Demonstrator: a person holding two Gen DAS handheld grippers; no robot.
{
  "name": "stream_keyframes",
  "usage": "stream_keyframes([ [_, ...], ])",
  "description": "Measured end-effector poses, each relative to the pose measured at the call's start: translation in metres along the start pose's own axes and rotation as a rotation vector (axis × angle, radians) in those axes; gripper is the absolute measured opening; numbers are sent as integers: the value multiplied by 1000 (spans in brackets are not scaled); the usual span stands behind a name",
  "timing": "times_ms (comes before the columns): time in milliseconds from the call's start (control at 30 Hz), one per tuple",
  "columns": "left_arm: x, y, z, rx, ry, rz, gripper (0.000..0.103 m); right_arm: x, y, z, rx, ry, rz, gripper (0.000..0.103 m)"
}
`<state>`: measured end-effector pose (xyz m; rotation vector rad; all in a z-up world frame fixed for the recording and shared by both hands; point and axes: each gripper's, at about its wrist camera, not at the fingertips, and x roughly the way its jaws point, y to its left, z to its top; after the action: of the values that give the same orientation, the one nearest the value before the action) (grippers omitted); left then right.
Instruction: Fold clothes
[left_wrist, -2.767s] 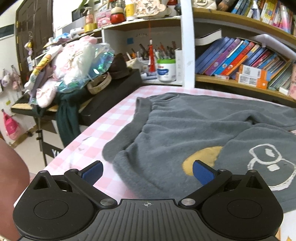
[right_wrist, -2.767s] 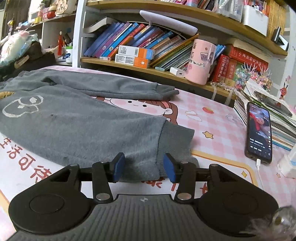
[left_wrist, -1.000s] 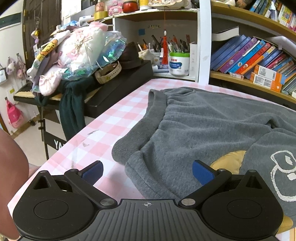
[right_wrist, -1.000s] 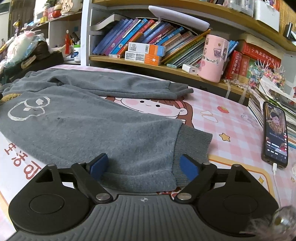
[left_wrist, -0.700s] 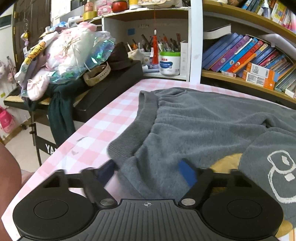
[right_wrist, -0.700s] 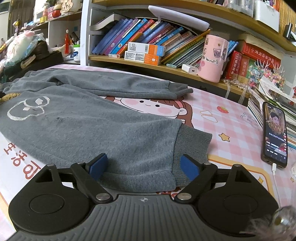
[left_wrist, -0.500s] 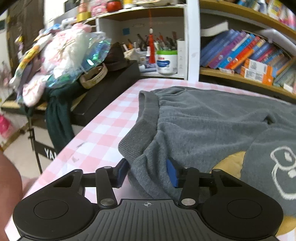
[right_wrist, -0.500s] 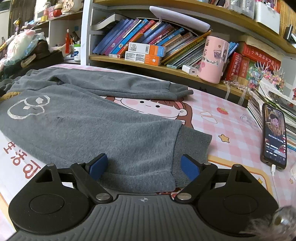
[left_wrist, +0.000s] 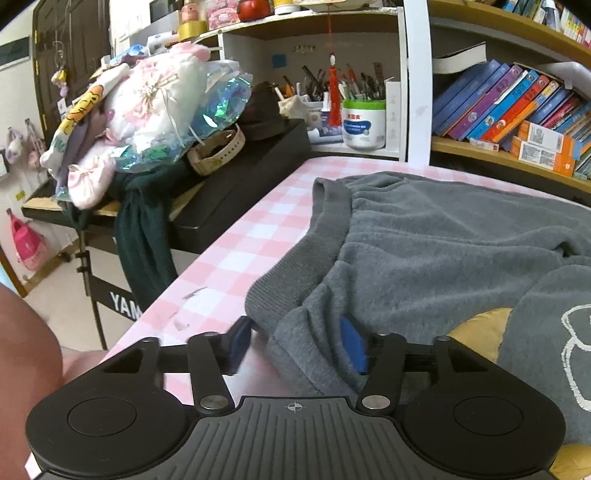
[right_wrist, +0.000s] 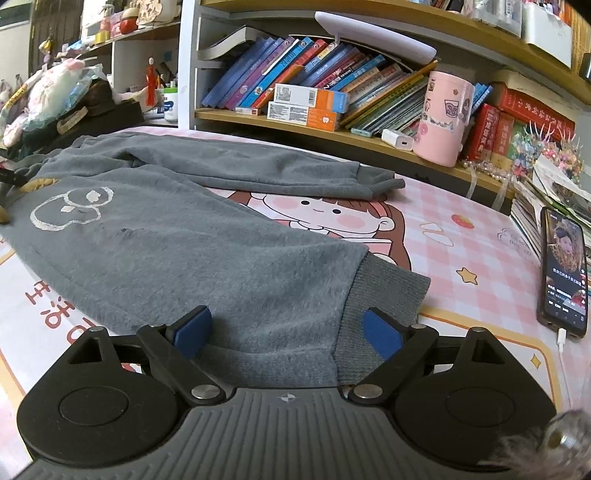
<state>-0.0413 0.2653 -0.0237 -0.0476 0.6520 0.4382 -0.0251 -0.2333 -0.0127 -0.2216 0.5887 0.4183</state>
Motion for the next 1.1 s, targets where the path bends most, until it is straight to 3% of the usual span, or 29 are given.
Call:
stream_keyframes([
  [67, -3, -2, 0, 18, 3, 22, 73, 0, 0, 0, 0, 1, -1, 90],
  [167, -17, -7, -2, 56, -33, 36, 84, 0, 0, -1, 3, 3, -1, 91],
  [367, -45, -19, -10, 107, -95, 30, 96, 1, 0, 0, 5, 5, -3, 92],
  [667, -61, -44, -18, 141, -116, -94, 101, 1, -2, 0, 14, 9, -4, 95],
  [1100, -55, -59, -27, 108, -103, -172, 101, 2, -1, 0, 9, 10, -18, 98],
])
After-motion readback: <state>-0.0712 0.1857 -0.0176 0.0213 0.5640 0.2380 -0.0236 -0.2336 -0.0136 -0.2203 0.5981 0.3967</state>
